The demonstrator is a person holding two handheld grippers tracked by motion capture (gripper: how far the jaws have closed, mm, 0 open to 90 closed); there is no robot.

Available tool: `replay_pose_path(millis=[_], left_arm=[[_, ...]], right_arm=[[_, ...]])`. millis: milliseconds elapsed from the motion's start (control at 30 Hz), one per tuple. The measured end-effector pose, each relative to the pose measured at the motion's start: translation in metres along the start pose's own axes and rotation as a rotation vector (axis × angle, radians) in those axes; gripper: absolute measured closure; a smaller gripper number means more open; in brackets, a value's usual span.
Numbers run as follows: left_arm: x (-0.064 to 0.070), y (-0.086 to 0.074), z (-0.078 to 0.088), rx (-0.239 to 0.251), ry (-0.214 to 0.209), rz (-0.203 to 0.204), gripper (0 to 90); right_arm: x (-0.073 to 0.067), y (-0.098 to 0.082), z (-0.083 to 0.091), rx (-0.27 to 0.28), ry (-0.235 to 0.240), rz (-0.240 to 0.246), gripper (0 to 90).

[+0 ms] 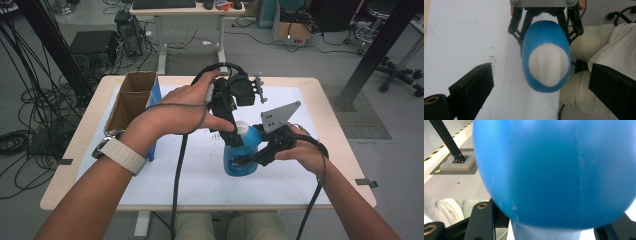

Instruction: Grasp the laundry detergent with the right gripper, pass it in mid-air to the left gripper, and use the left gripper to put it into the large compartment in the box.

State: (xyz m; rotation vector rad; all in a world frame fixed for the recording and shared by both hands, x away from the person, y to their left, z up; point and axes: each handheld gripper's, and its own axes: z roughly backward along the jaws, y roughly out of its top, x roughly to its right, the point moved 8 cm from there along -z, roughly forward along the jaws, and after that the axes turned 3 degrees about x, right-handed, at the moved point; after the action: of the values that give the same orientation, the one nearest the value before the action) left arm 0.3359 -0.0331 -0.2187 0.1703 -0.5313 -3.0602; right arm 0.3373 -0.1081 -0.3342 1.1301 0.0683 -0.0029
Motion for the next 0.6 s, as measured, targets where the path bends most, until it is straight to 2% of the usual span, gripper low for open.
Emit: replay_pose_path(millis=[600], left_arm=[[0.0022, -0.0003, 0.0001, -0.006, 0.006, -0.003, 6.4]], right_arm=[[0.0, -0.0006, -0.0006, -0.008, 0.001, -0.007, 42.4]])
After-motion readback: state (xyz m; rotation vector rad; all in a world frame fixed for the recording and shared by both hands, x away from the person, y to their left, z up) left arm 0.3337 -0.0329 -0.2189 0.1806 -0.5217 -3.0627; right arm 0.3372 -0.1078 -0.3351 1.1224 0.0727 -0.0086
